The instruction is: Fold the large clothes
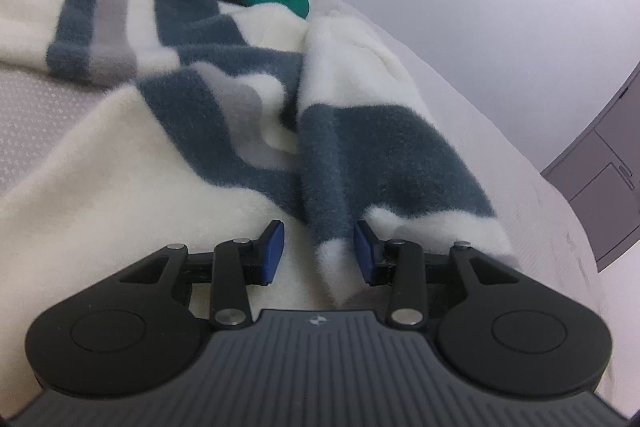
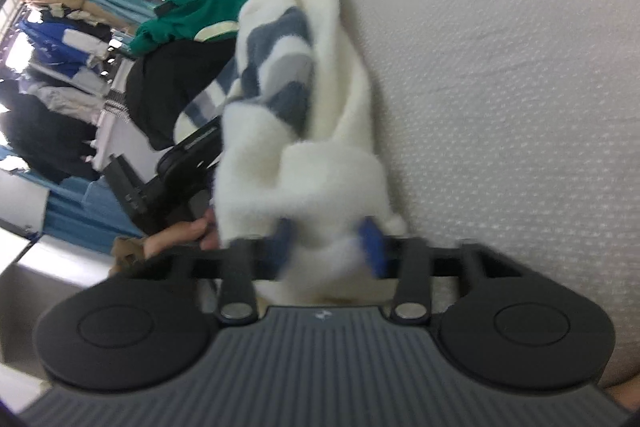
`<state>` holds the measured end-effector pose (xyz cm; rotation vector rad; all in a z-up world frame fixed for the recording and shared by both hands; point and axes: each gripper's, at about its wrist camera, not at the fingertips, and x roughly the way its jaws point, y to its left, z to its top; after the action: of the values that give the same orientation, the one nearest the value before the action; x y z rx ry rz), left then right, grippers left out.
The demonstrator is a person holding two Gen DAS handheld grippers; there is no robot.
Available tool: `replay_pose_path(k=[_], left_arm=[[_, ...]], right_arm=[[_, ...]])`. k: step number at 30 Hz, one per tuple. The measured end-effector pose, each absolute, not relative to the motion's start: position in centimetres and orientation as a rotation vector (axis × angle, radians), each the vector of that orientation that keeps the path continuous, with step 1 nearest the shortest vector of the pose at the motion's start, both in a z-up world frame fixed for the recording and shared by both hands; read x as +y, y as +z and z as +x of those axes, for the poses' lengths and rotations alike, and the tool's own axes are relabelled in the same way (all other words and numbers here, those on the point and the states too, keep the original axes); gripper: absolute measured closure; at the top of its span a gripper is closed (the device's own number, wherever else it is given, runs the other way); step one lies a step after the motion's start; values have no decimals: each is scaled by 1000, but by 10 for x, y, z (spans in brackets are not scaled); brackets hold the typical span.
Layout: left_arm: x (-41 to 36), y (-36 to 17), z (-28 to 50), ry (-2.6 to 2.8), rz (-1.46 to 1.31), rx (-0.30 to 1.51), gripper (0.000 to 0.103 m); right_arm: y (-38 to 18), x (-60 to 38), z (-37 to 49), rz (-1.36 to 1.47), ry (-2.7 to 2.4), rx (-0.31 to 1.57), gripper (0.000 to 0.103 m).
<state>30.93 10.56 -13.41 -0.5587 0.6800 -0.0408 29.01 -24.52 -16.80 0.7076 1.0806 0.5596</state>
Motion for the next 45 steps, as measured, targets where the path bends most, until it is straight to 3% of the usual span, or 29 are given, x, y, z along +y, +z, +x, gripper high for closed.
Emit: replay_pose_path(k=[6,9,12,21,28,30,32,33,40,45], left_arm=[[113,-128,301,-32,-588,650,59],[115,-126,300,-39,-605,637,58],[113,-123,299,-79,-608,610,50],[95,-108,290,-189,-563,536,50],[93,-111,295,-183,-562,552,50],[94,-111,294,-184,-564,551,50],[94,-110,294,-186,-566,553,50],[95,-110,294,-187,-571,554,49],[100,-105,288,-186,-595,540,38],[98,-103,285,-166,-552,527,37]], right_arm=[[-137,-268,292,719,533,1011,97],[-104,-284,297,684,512,924,98],[-61,-309,306,620,463,808,98],[17,-388,371,466,177,600,100],[-70,-391,379,715,111,811,96],[-106,-385,373,757,79,889,88],[-133,-381,367,802,36,940,54],[-145,-377,363,837,25,948,48],[-191,-372,381,863,-96,979,48],[-201,-368,411,817,-70,966,49]])
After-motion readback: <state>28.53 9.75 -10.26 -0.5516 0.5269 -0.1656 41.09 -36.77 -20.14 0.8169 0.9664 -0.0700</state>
